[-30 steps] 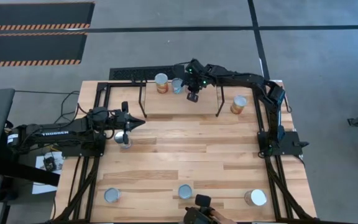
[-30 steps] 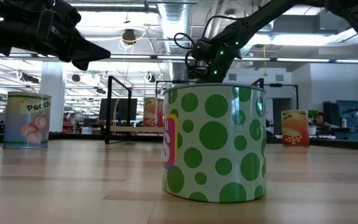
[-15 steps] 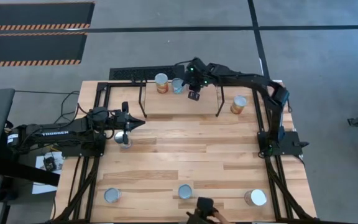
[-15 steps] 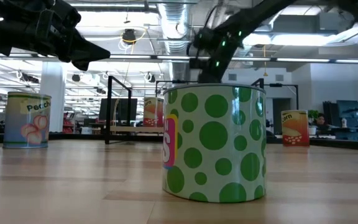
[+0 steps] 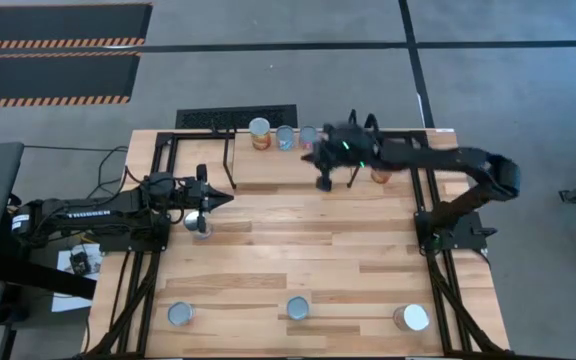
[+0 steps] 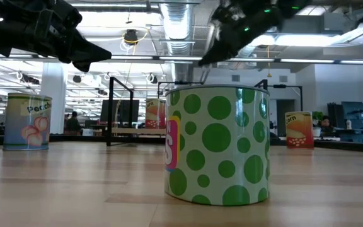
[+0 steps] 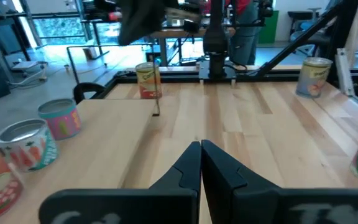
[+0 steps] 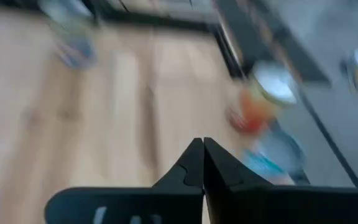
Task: Pick and place cans onto a shelf
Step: Put the top canned peaches on the shelf
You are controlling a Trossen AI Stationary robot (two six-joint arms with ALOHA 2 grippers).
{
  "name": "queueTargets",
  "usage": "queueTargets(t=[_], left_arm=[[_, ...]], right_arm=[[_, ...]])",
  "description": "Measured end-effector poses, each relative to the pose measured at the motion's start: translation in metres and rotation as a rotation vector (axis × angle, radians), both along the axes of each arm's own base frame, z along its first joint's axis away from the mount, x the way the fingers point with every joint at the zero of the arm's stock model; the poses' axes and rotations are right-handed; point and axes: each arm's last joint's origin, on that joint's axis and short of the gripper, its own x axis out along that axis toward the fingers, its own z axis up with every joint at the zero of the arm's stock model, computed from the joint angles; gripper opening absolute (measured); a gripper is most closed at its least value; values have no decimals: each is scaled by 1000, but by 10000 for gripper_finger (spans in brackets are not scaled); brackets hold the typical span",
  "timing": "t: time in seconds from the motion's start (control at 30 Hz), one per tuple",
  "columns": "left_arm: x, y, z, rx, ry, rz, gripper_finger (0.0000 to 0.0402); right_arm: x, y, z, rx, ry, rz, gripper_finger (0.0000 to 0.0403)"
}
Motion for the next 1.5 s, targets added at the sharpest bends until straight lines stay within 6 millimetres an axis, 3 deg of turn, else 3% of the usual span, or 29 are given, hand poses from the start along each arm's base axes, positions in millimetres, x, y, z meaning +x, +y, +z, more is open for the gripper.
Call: queueTargets(t=[0.27, 0.47, 0.73, 1.1, 1.23, 1.5], left_arm=[[4, -11, 16, -71, -3, -33, 0], [2, -18, 33, -137, 117, 18, 0], [6, -32, 59, -243, 339, 108, 0], [28, -58, 75, -394, 899, 276, 14], [33, -68, 72, -402, 1044, 342, 46], [46, -77, 48, -427, 1239, 510, 123]], right_arm=[[-44, 83, -47, 37, -415, 152, 11], [-73, 119, -72, 21, -439, 166, 6], [-87, 127, -60, -25, -501, 203, 14], [-87, 127, -64, -27, -464, 211, 14], [-87, 127, -64, -28, -461, 211, 12], [-87, 127, -64, -28, -461, 211, 14]])
